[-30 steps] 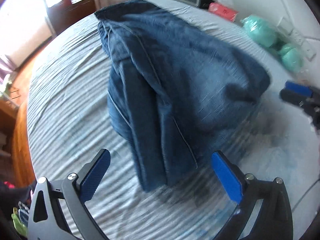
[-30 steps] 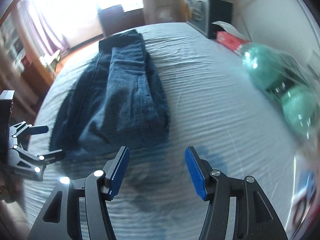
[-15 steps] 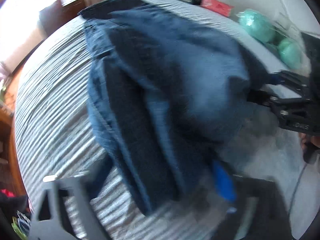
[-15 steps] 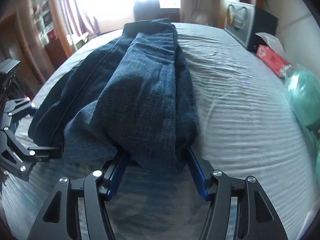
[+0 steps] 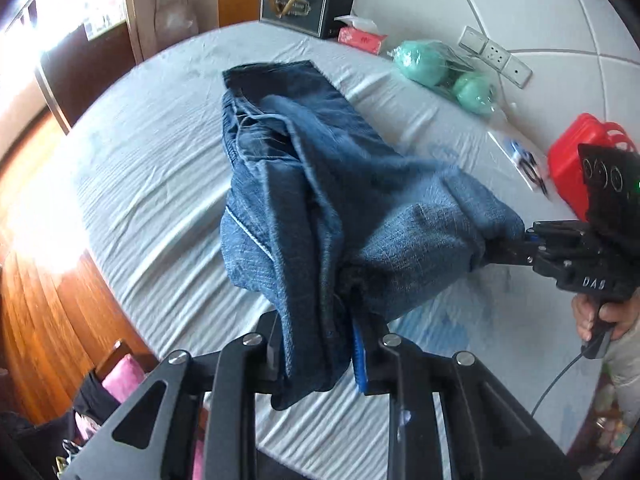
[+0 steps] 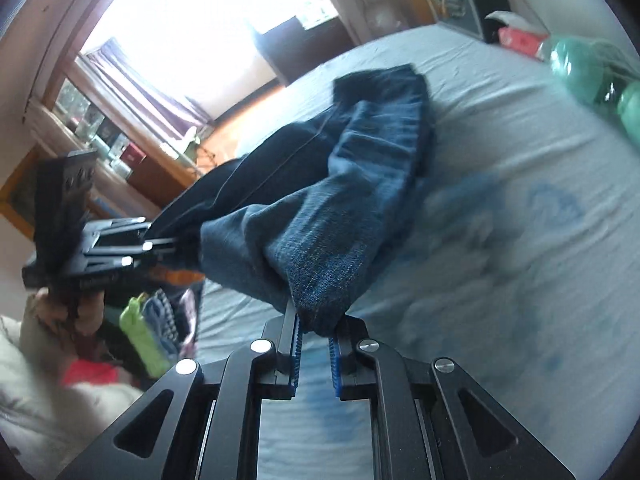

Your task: Fold clothes

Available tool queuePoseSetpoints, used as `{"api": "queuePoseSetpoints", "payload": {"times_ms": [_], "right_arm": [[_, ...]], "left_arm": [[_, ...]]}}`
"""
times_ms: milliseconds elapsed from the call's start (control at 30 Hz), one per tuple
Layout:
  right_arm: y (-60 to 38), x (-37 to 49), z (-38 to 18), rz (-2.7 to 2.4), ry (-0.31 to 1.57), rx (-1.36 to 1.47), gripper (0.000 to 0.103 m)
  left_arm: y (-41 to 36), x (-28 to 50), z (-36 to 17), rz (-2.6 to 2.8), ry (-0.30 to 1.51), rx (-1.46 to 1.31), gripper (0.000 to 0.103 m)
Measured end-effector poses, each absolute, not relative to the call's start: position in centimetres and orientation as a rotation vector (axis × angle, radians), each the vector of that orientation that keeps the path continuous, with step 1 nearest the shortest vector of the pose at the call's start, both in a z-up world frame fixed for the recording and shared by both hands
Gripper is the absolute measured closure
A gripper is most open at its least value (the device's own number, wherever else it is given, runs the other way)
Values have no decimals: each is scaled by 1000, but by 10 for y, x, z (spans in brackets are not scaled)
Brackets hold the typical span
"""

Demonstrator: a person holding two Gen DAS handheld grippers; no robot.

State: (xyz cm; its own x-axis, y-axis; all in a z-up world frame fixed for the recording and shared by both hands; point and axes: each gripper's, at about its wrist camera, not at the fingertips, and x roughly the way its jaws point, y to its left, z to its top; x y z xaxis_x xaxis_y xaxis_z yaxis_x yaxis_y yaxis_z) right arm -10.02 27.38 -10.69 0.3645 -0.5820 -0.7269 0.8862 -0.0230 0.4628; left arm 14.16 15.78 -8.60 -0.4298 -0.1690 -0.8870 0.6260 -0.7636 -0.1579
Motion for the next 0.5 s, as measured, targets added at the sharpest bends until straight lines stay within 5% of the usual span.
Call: {"api": "queuePoseSetpoints", "payload": {"times_ms": [500], "right_arm": [[109,-155,-40,-1504,184,908,91]], "left_arm": [[-19,54,-46,-2287,679,1034,80]]}}
